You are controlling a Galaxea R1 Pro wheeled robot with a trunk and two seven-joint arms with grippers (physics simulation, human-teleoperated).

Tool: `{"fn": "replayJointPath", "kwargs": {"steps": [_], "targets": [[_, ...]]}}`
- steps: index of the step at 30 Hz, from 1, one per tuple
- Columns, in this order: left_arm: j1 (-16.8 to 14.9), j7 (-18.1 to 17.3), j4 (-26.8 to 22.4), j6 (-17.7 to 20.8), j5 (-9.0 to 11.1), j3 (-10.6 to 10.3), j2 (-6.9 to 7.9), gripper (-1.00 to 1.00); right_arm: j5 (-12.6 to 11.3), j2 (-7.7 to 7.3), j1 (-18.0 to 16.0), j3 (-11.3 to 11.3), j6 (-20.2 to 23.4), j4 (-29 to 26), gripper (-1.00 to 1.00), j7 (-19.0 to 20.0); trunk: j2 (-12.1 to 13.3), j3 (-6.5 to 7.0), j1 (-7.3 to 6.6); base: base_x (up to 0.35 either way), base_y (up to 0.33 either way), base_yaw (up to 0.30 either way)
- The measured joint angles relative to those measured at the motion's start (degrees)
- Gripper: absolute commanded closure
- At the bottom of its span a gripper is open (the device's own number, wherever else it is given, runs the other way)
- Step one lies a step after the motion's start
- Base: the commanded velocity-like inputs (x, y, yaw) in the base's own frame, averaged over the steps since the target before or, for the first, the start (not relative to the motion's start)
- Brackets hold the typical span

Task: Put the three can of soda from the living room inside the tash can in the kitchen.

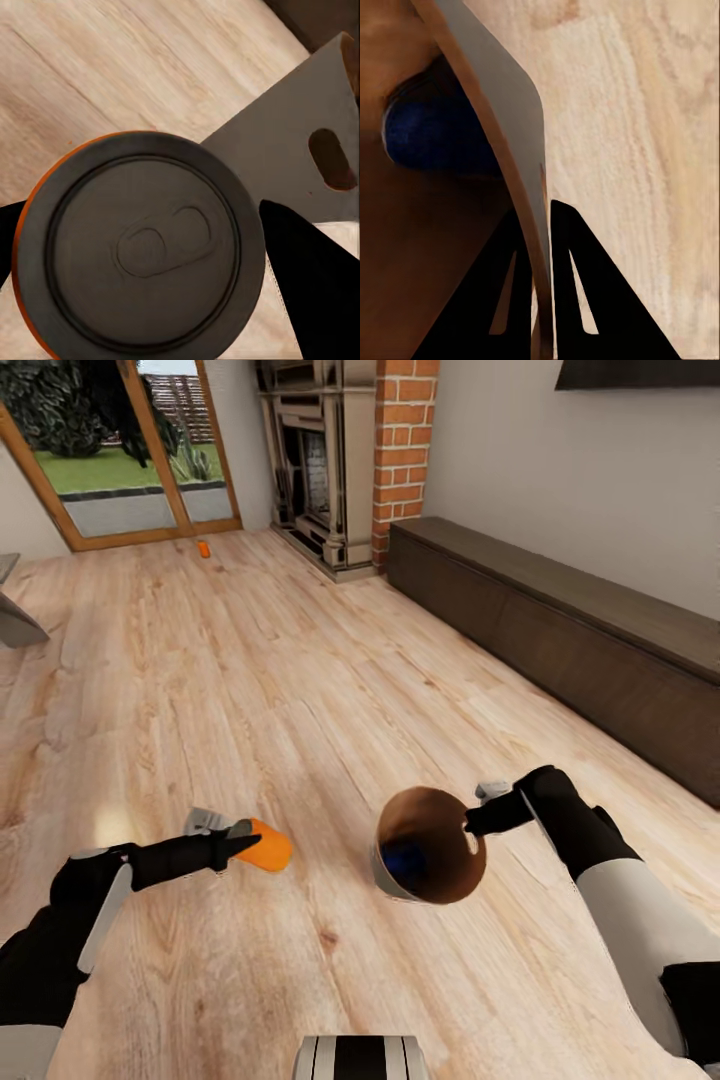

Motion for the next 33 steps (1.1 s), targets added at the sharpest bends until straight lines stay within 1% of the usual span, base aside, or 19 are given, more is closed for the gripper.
{"fn": "replayJointPath", "kwargs": {"steps": [2, 3, 4, 6, 9, 12, 14, 17, 20, 21, 24, 25, 26, 27, 28, 29, 30, 31, 33], "targets": [[-1.40, -1.70, -1.44, 1.93, 0.19, 0.19, 0.58, 1.00, -0.22, -0.11, -2.21, 0.02, -0.11, 4.65, 1.00, 0.03, 0.02, 0.45, -0.06, 0.000, 0.000, 0.000], [-3.16, -4.90, -2.06, 3.75, 0.45, 0.24, 0.82, 1.00, -1.48, -0.13, -4.55, 0.14, 0.73, 9.52, 1.00, 0.26, 0.04, 0.67, -0.08, 0.000, 0.000, 0.000], [-4.37, -7.22, -2.26, 4.43, 0.20, 0.21, 0.89, 1.00, -1.94, -0.12, -6.26, 0.12, 0.75, 12.25, 1.00, 0.18, 0.05, 0.89, -0.11, 0.000, 0.000, 0.000], [-6.73, -11.73, -2.41, 5.46, -0.05, 0.07, 0.96, 1.00, -1.61, -0.10, -10.04, 0.18, 0.48, 17.15, 1.00, 0.09, 0.07, 1.34, -0.17, 0.000, 0.000, 0.000], [-9.29, -15.90, -2.49, 6.79, -0.24, -0.20, 0.88, 1.00, -1.09, -0.02, -13.21, 0.35, 0.22, 20.49, 1.00, 0.06, 0.11, 2.01, -0.24, 0.000, 0.000, 0.000], [-12.32, -19.28, -2.41, 8.82, -0.29, -0.29, 0.43, 1.00, -1.82, 0.20, -14.41, 0.37, 0.52, 21.71, 1.00, 0.16, 0.16, 2.67, -0.32, 0.000, 0.000, 0.000], [-13.26, -19.83, -2.35, 9.25, -0.39, -0.30, 0.29, 1.00, -1.99, 0.26, -14.56, 0.38, 0.61, 21.89, 1.00, 0.18, 0.18, 3.11, -0.37, 0.000, 0.000, 0.000], [-14.91, -20.43, -2.09, 10.30, -0.42, -0.38, -0.09, 1.00, -1.34, 0.39, -14.74, 0.50, 0.39, 22.12, 1.00, 0.13, 0.22, 3.77, -0.44, 0.000, 0.000, 0.000], [-16.21, -20.50, -1.84, 11.54, -0.53, -2.30, -2.13, 1.00, -1.56, 0.55, -14.81, 0.72, 0.47, 22.19, 1.00, 0.15, 0.26, 4.43, -0.52, 0.000, 0.000, 0.000], [-16.73, -20.42, -1.80, 12.28, -0.48, -3.38, -3.10, 1.00, -1.72, 0.60, -14.82, 0.77, 0.53, 22.22, 1.00, 0.17, 0.28, 4.66, -0.55, 0.000, 0.000, 0.000], [-20.13, -19.94, -0.54, 14.41, -0.75, -6.31, -5.77, 1.00, -1.18, 1.28, -14.78, 1.01, 0.37, 22.39, 1.00, -0.03, 0.32, 5.32, -0.62, 0.000, 0.000, 0.000], [-20.90, -19.60, -0.02, 14.59, -0.87, -6.89, -6.20, 1.00, -1.12, 1.57, -14.77, 1.06, 0.39, 22.42, 1.00, -0.12, 0.33, 5.54, -0.65, 0.000, 0.000, 0.000], [-22.39, -18.60, 1.15, 14.94, -0.85, -8.30, -7.17, 1.00, -0.90, 2.15, -14.74, 1.08, 0.27, 22.47, 1.00, -0.28, 0.35, 5.76, -0.67, 0.000, 0.000, 0.000], [-23.82, -16.87, 2.67, 15.25, -0.90, -10.36, -8.55, 1.00, -1.05, 2.79, -14.69, 1.21, 0.36, 22.59, 1.00, -0.49, 0.36, 5.98, -0.69, 0.000, 0.000, 0.000], [-24.79, -15.07, 3.86, 15.62, -0.90, -12.41, -10.05, 1.00, -1.62, 3.41, -14.67, 1.54, 0.59, 22.90, 1.00, -0.77, 0.38, 6.20, -0.72, 0.000, 0.000, 0.000], [-25.64, -13.00, 4.76, 16.33, -0.89, -14.75, -12.10, 1.00, -2.31, 4.22, -14.64, 2.32, 0.81, 23.52, 1.00, -1.32, 0.39, 6.42, -0.74, 0.000, 0.000, 0.000], [-25.89, -12.49, 4.93, 16.66, -0.86, -15.38, -12.79, 1.00, -2.53, 4.58, -14.63, 2.63, 1.05, 23.77, 1.00, -1.55, 0.40, 6.64, -0.78, 0.000, 0.000, 0.000], [-26.57, -11.85, 5.16, 17.43, -0.72, -16.11, -13.57, 1.00, -1.69, 5.42, -14.61, 2.92, 0.53, 24.03, 1.00, -2.18, 0.41, 6.87, -0.80, 0.000, 0.000, 0.000], [-27.56, -11.28, 5.35, 18.31, -0.70, -16.76, -14.27, 1.00, -0.95, 6.69, -14.53, 3.37, 0.40, 24.32, 1.00, -3.58, 0.44, 7.31, -0.85, 0.000, 0.000, 0.000]]}}
